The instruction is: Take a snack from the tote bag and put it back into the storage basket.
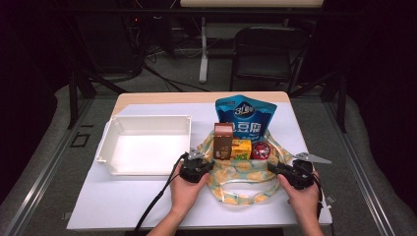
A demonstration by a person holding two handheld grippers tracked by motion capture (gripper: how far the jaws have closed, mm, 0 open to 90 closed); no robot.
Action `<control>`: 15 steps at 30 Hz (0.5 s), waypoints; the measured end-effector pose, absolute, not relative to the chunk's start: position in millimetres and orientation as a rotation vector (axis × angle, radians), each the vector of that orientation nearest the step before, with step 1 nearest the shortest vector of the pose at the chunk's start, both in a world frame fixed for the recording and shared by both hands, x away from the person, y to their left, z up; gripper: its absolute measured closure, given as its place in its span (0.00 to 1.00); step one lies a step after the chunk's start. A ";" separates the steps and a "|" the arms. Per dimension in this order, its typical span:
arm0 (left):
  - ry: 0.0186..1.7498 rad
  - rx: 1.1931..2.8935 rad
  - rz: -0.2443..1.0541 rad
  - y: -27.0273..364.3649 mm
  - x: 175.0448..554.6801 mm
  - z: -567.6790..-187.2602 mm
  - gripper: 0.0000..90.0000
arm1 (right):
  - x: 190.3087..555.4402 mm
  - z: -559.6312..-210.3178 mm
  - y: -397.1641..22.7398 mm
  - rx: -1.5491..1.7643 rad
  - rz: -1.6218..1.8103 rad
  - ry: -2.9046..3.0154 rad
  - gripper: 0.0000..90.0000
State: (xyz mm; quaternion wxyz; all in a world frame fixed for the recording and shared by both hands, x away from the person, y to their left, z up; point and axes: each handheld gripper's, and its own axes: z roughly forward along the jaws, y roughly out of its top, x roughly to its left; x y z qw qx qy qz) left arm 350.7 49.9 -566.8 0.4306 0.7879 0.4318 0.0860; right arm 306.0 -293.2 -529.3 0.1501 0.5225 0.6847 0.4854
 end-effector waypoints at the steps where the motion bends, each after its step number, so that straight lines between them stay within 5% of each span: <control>1: 1.078 1.961 0.218 49.8 350.7 -567.1 0.99 | 304.0 -521.4 -293.6 1.457 1.419 1.932 0.69; 6: 1.070 1.972 0.234 47.9 348.6 -566.4 0.98 | 320.6 -496.4 -300.2 1.462 1.394 1.756 0.51; 9: 1.065 1.976 0.231 48.6 348.6 -566.4 0.98 | 344.6 -506.9 -298.7 1.538 1.344 1.759 0.51; 14: 1.062 1.976 0.229 48.4 348.1 -566.7 0.99 | 357.9 -524.1 -300.4 1.596 1.452 1.812 0.96; 15: 1.062 1.976 0.227 48.5 348.3 -566.7 0.99 | 357.6 -524.2 -299.8 1.604 1.379 1.819 0.99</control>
